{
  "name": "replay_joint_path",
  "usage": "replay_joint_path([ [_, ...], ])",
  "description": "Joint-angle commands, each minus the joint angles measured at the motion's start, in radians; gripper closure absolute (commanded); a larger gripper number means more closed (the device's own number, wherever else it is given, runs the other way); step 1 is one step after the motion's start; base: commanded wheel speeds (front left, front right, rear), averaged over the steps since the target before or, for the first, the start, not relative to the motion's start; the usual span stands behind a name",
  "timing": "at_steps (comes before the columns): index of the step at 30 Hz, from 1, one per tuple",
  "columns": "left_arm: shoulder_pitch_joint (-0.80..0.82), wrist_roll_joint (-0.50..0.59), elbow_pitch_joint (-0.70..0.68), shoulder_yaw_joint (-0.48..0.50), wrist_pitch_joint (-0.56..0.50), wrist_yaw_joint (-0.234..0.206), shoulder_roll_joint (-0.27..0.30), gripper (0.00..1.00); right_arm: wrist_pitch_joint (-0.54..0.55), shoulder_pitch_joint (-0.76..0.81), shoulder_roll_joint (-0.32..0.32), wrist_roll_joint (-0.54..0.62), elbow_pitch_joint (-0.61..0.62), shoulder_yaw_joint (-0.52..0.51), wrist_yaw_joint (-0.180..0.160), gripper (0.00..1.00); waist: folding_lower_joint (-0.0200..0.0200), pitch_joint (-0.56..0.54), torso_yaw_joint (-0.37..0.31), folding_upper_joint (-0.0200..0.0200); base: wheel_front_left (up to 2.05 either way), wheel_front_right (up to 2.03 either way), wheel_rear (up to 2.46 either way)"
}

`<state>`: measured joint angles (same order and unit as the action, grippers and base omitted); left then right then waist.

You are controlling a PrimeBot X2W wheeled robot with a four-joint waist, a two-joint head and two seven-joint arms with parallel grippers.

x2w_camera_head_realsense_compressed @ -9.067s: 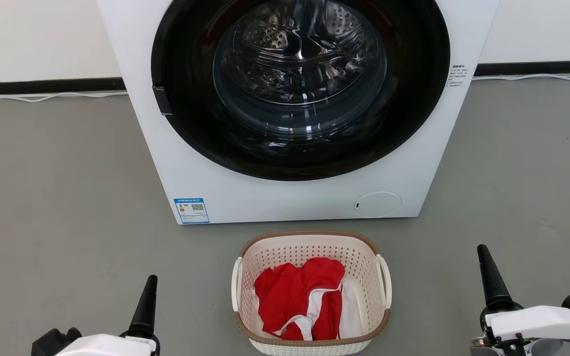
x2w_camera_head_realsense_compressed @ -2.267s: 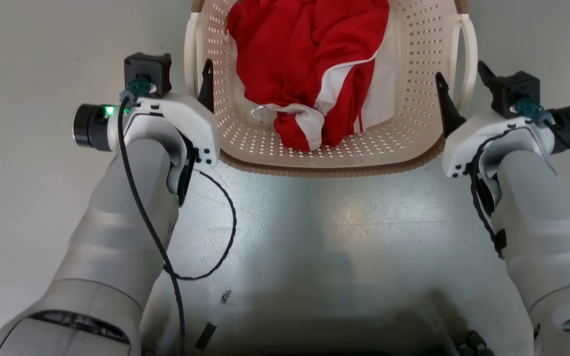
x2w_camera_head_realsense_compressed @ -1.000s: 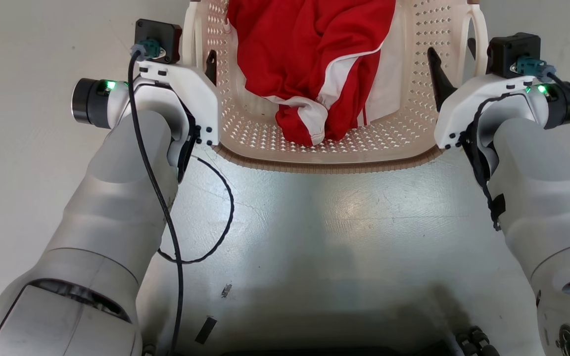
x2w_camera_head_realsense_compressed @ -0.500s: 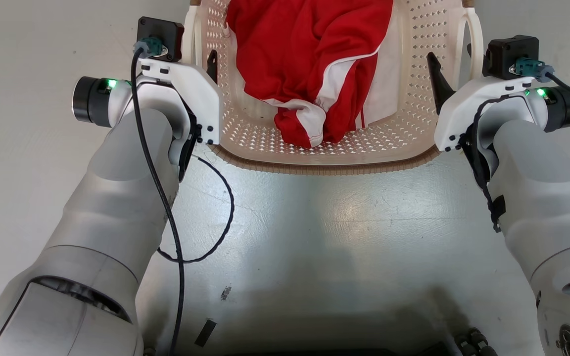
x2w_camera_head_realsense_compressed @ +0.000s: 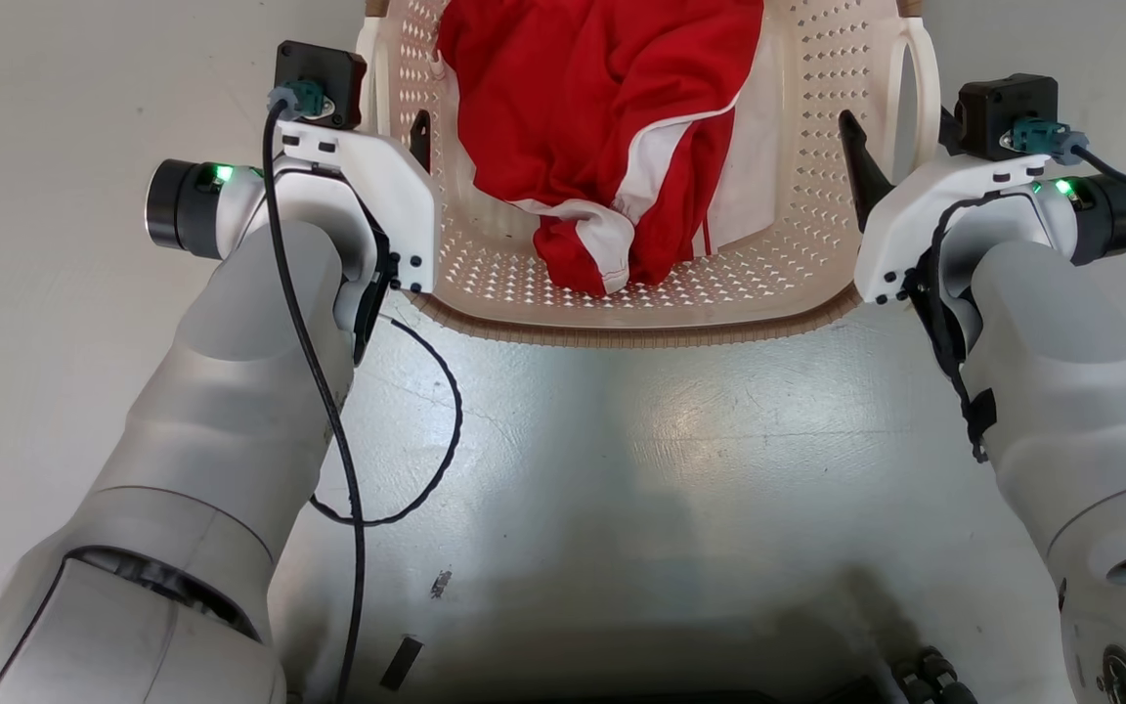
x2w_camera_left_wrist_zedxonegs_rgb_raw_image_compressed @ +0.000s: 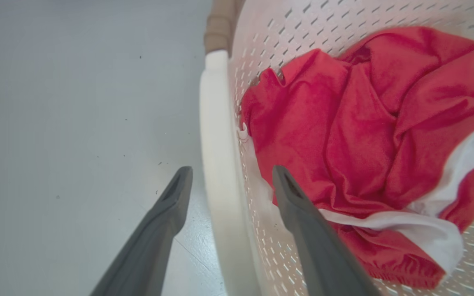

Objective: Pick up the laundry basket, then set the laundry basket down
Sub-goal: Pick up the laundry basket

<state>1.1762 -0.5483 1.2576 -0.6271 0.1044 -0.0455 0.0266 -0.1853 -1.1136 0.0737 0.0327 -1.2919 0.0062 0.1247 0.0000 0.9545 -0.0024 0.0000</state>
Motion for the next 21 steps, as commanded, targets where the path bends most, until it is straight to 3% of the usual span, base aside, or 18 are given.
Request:
replay_joint_path([
  [1, -0.001, -0.009, -0.005, 0.006, 0.000, -0.014, 0.024, 0.00, 0.000, 0.025, -0.023, -0.011, 0.004, 0.015, 0.006, 0.00, 0.0000, 0.000, -0.001, 0.0000, 0.00, 0.00, 0.00],
  [9, 0.000, -0.021, 0.001, -0.015, 0.012, -0.016, 0.024, 0.00, 0.002, 0.027, -0.023, 0.004, 0.003, 0.007, 0.006, 0.00, 0.0000, 0.001, -0.005, 0.0000, 0.00, 0.00, 0.00],
  [10, 0.001, -0.022, 0.000, -0.019, 0.019, -0.017, 0.024, 0.33, -0.002, 0.028, -0.023, 0.003, 0.003, 0.006, 0.006, 1.00, 0.0000, 0.000, -0.003, 0.0000, 0.00, 0.00, 0.00],
  [11, 0.000, -0.021, 0.000, -0.025, 0.016, -0.018, 0.024, 1.00, 0.008, 0.031, -0.023, -0.001, 0.003, 0.008, 0.006, 1.00, 0.0000, 0.000, -0.002, 0.0000, 0.00, 0.00, 0.00],
  [21, -0.019, -0.048, -0.005, -0.057, 0.015, -0.024, 0.024, 1.00, 0.051, 0.052, -0.023, 0.004, 0.002, -0.004, 0.006, 1.00, 0.0000, -0.023, 0.001, 0.0000, 0.00, 0.00, 0.00],
])
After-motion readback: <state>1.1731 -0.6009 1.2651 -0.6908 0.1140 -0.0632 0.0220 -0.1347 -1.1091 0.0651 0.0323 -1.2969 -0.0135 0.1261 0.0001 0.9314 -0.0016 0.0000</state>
